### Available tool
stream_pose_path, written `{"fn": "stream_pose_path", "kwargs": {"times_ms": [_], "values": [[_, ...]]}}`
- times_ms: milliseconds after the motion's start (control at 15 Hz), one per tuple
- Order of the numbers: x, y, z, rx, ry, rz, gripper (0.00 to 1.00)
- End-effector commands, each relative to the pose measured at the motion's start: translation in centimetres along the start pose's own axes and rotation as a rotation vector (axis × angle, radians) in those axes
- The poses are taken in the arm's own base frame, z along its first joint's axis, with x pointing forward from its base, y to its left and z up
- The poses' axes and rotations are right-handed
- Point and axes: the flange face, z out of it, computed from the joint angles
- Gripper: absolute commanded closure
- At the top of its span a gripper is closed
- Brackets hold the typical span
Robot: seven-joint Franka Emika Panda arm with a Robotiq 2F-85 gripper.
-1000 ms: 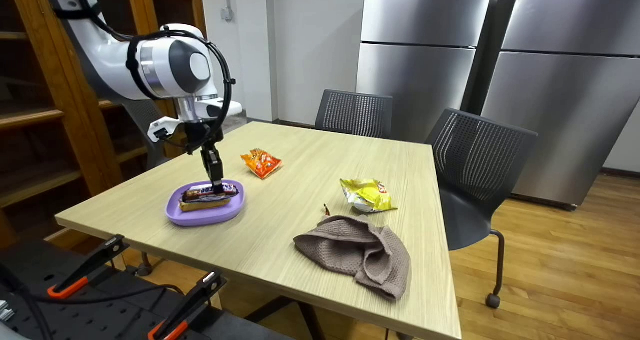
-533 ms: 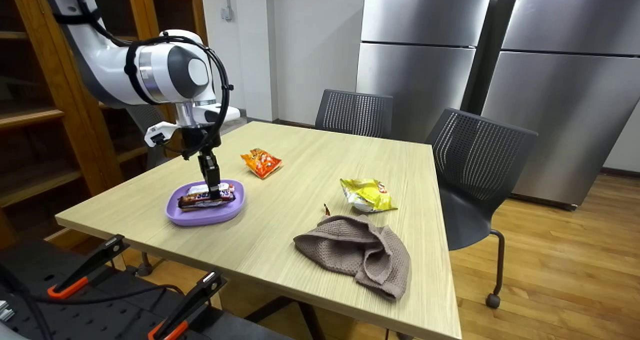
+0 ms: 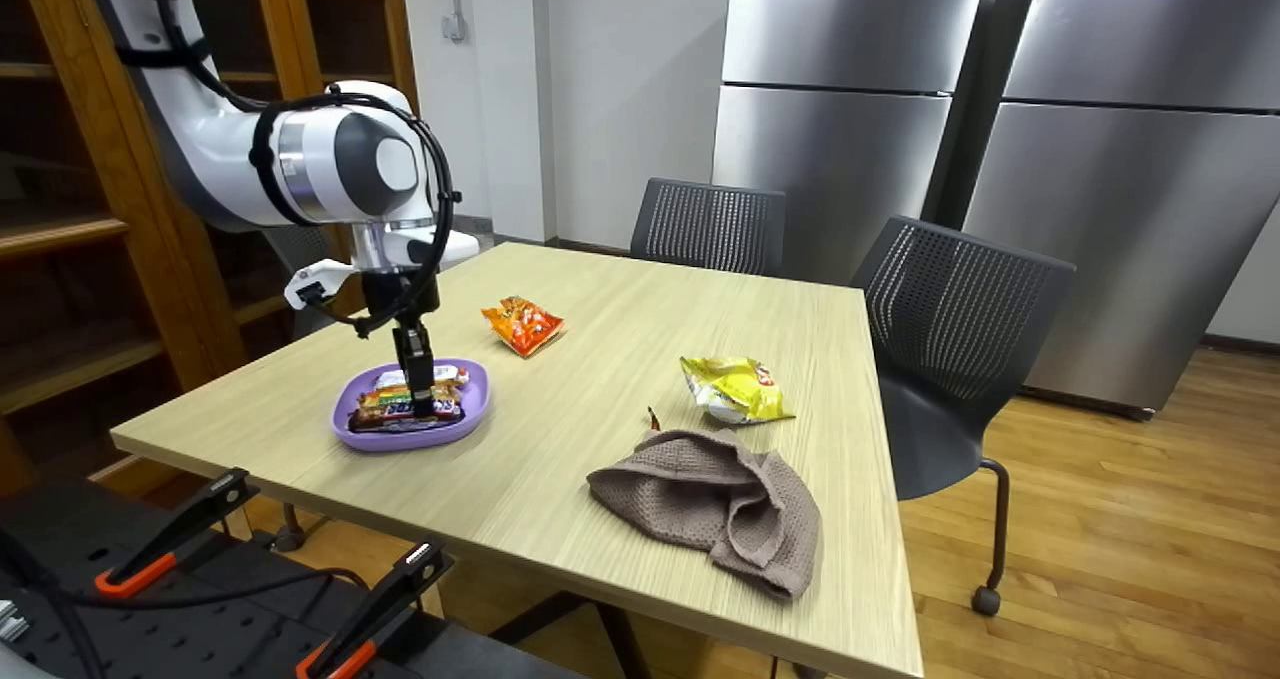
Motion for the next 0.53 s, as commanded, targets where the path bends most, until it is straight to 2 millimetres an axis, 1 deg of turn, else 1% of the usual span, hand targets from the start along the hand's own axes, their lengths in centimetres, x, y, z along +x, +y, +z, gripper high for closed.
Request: {"fn": "stream_pose_path", "kwargs": {"times_ms": [0,267,333,400,467], "values": [[0.14,-0.38,-0.22,0.018,-0.009,0.02,0.97],[0.21,-0.34,-0.38,0.019,-0.01,0.026,0.97],[0.19,-0.32,-0.44,0.02,-0.008,0.028,0.62],[0.19,-0.25,-0.53,0.021,-0.007,0.03,0.6],[0.2,-0.18,-0.62,0.023,-0.006,0.033,0.54]]}}
